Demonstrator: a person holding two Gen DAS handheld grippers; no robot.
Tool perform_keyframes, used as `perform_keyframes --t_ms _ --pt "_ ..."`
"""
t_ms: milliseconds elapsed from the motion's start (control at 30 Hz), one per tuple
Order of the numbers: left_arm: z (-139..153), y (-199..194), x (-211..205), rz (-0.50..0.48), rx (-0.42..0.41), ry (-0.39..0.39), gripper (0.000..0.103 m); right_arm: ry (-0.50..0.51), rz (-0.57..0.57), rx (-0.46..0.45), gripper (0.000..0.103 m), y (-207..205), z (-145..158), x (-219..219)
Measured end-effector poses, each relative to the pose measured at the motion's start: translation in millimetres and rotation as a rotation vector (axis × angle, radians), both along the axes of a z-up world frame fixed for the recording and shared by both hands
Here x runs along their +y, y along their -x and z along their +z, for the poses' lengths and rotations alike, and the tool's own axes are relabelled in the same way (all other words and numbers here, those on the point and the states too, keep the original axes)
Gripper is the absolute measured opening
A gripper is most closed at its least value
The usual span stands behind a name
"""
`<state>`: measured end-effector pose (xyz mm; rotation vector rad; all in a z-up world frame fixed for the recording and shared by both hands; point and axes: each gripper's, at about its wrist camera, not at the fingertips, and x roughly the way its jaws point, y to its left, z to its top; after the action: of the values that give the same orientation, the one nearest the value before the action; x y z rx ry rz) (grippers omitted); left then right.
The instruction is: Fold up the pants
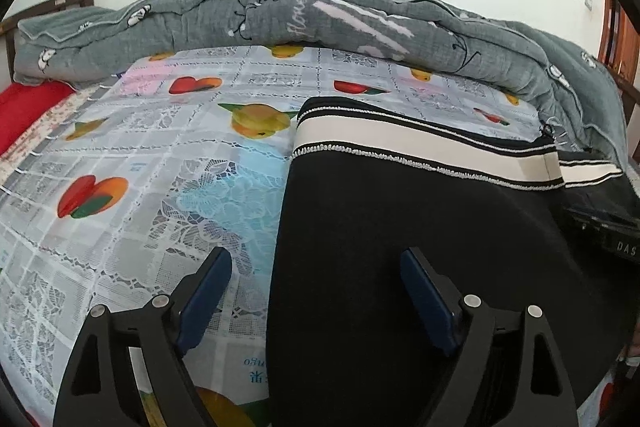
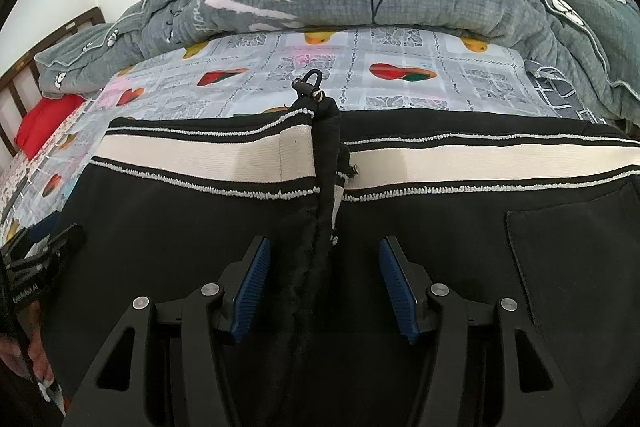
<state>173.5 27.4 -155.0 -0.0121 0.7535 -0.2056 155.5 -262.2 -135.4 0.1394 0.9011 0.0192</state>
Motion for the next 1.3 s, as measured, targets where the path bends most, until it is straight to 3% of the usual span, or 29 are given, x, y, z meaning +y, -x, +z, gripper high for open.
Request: perform_keyframes --t_ms 133,300,400,533,700,800,967,1100,1300 --pt "-0.5 0.6 -3.7 0.004 0.0 -0.018 0.086 -0.018 -0.002 0.029 0.056 9.4 8.9 -7.2" --pt "1.6 3.9 -5.6 0.006 -0.005 -0.038 0.087 -0.076 0.008 -0.03 0.056 43.9 12.4 -21.5" --pt "4.5 7.6 0.8 0.029 -0.028 -0.007 0.087 -0.091 0.035 -0.096 0.056 71.7 17.4 -26.9" --pt "10.0 11.8 10.4 0.042 -0.053 0.057 0.087 -0.098 0.016 -0.101 0.056 87.5 12.1 -26.3" --pt "12.0 10.2 16.9 0.019 -0.019 0.117 0.083 -0.138 0.023 -0.114 0.052 100.5 25.8 -33.4" --pt "21.3 10.6 18.3 -0.046 -0.015 0.11 0.083 -0.111 -0.059 -0.163 0.052 127.2 48.3 -63.0" --pt "26.5 -7.7 26.8 -0.09 0.049 0.12 0.083 -0.03 -0.31 -0.198 0.053 173.1 64.3 -142.4" --pt "11.1 -35.1 32.0 -0.178 0.205 0.211 0.08 -0.05 -0.443 -0.15 0.053 190.4 49.1 -202.1" --pt "4.4 -56.2 21.3 -0.237 0.244 0.231 0.07 -0.171 -0.529 -0.106 0.053 166.1 12.9 -251.9"
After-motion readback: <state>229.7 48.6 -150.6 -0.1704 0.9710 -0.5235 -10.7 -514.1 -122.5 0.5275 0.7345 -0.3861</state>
